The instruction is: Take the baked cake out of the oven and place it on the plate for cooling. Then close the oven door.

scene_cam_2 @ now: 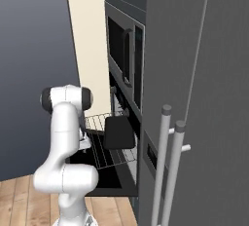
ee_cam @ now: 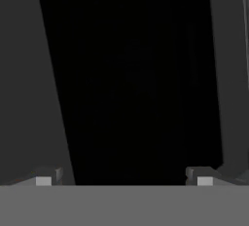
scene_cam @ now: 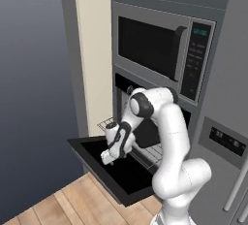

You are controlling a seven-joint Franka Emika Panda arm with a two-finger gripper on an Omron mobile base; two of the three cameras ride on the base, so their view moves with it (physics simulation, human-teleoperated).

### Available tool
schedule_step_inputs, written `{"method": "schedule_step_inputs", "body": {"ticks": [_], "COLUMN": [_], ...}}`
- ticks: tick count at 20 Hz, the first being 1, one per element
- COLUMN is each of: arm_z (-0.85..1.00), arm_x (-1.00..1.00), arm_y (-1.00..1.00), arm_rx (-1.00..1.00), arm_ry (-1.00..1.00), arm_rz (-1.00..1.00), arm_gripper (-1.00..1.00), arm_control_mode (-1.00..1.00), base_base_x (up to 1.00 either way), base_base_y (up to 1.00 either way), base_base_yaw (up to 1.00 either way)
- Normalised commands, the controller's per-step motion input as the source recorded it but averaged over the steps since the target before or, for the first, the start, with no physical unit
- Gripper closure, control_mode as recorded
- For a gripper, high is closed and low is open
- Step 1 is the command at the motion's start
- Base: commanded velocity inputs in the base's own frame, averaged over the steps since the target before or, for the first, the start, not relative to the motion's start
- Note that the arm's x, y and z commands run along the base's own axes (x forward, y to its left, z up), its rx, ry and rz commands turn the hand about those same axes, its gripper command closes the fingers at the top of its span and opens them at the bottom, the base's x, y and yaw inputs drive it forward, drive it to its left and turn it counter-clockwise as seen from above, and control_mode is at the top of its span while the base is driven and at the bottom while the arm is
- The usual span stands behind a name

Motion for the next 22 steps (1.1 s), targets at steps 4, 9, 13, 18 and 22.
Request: {"method": "schedule_step_inputs", "body": {"ticks": [4,9,13,18,22], "arm_z": [-0.36,-0.33,-0.34,-0.27,-0.03], "arm_x": [0.41,0.44,0.5,0.52,0.51], "arm_y": [-0.21,-0.28,-0.32,-0.4,-0.58], "arm_rx": [0.0,0.0,0.0,0.0,0.0], "arm_ry": [-0.02,-0.04,-0.03,-0.02,-0.06], "arm_rz": [0.0,0.0,0.0,0.0,-0.02], "arm_gripper": [-1.0,-1.0,-1.0,-1.0,-1.0], "arm_control_mode": [-1.0,-1.0,-1.0,-1.0,-1.0], "base_base_x": [0.0,0.0,0.0,0.0,0.0], "base_base_y": [0.0,0.0,0.0,0.0,0.0], "base_base_yaw": [0.0,0.0,0.0,0.0,0.0]}}
